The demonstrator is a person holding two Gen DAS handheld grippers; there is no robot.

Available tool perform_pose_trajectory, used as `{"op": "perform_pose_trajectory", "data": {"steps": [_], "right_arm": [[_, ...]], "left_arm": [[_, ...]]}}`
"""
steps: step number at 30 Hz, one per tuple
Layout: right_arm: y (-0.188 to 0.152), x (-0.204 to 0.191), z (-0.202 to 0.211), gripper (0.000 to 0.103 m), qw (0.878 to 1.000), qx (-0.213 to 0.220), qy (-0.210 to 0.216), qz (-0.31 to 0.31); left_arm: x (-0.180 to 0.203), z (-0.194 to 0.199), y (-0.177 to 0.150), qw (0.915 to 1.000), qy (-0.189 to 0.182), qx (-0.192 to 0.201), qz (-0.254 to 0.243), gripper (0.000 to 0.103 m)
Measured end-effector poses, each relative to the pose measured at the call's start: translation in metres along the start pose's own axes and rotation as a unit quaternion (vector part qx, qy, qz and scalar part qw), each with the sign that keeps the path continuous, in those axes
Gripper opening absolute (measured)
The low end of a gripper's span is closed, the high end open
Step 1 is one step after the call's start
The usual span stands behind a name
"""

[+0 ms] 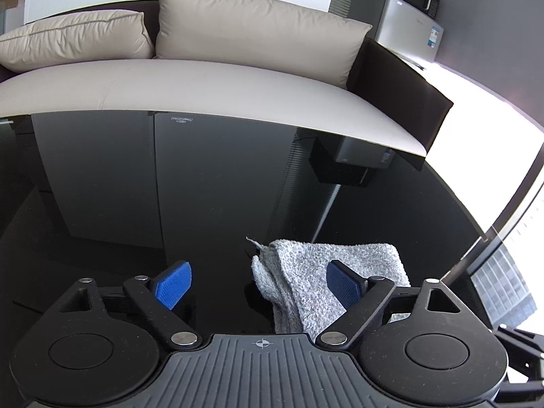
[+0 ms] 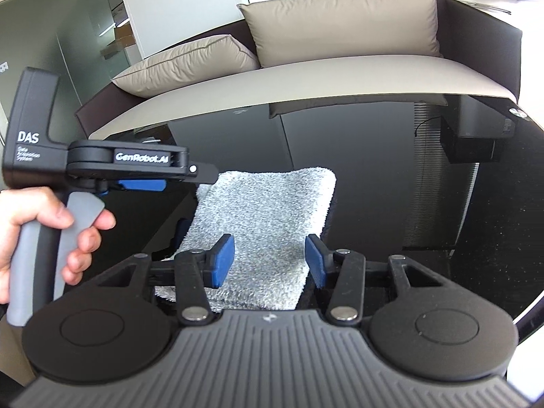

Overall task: Fold towel
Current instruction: 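Open the left gripper and release the folded towel onto the table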

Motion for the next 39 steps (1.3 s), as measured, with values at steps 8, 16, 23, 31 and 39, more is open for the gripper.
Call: {"op": "perform_pose_trajectory", "data": {"steps": [8, 16, 23, 31, 39], "right_arm": [[0.0, 0.014, -0.002, 0.059, 0.999, 0.018, -0.038, -0.009], [-0.006, 0.018, -0.001, 0.068, 0.998, 0.021, -0.054, -0.015], [-0.011, 0.017, 0.007, 0.092, 0.997, 0.033, -0.066, -0.029], [-0.018, 0.013, 0.01, 0.098, 0.995, 0.036, -0.081, -0.033], [-0.025, 0.013, 0.013, 0.1, 0.994, 0.034, -0.1, -0.032]], "left_arm": [[0.007, 0.016, -0.024, 0.9997, 0.017, 0.014, -0.005, 0.1], [0.008, 0.028, -0.046, 0.9992, 0.029, 0.026, 0.008, 0.102], [0.008, 0.038, -0.061, 0.9984, 0.044, 0.035, 0.004, 0.102], [0.008, 0.044, -0.073, 0.9983, 0.047, 0.034, 0.001, 0.102], [0.008, 0.044, -0.076, 0.998, 0.051, 0.036, 0.001, 0.102]]}}
Point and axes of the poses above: each gripper's, at about its wrist camera, not at the fingertips, and z roughly against the way its jaws point, x to its right, y to its top, the point moved 2 cm from there along -z, roughly the way its jaws point, and after that the axes turned 10 degrees about -x, right-handed, at the moved point
